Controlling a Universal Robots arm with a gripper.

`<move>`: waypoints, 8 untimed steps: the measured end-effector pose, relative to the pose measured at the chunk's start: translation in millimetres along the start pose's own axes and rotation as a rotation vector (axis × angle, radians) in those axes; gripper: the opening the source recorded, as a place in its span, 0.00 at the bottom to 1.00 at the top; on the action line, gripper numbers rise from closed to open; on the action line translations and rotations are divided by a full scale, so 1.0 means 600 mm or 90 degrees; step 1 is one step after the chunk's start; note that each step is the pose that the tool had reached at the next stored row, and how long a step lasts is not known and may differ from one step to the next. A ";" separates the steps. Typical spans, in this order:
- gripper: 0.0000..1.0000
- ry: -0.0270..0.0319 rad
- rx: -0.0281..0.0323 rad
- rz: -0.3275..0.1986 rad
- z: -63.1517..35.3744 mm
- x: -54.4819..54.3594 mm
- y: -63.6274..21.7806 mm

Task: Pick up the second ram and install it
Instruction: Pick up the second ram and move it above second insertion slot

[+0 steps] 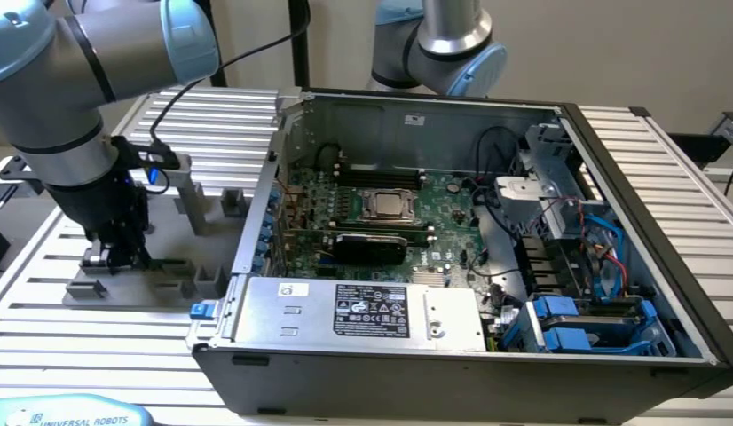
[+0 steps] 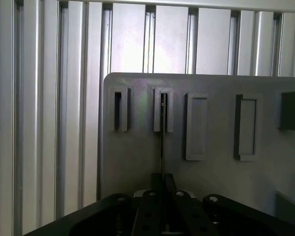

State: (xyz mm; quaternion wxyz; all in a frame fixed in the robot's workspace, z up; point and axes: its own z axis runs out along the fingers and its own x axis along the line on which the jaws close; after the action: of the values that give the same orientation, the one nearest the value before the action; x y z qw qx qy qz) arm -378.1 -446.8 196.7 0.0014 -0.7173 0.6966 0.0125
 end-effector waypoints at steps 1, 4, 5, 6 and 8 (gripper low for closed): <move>0.13 0.0000 0.0000 0.000 0.000 0.000 0.000; 0.13 0.0003 0.0000 0.002 0.000 0.000 0.000; 0.13 0.0004 0.0001 0.004 0.000 0.000 0.000; 0.13 0.0006 0.0001 0.007 0.000 0.000 0.000; 0.13 0.0012 0.0002 0.012 0.000 0.000 0.000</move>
State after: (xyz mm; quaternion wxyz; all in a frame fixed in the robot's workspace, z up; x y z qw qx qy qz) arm -378.1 -446.8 196.7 0.0008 -0.7106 0.7035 0.0118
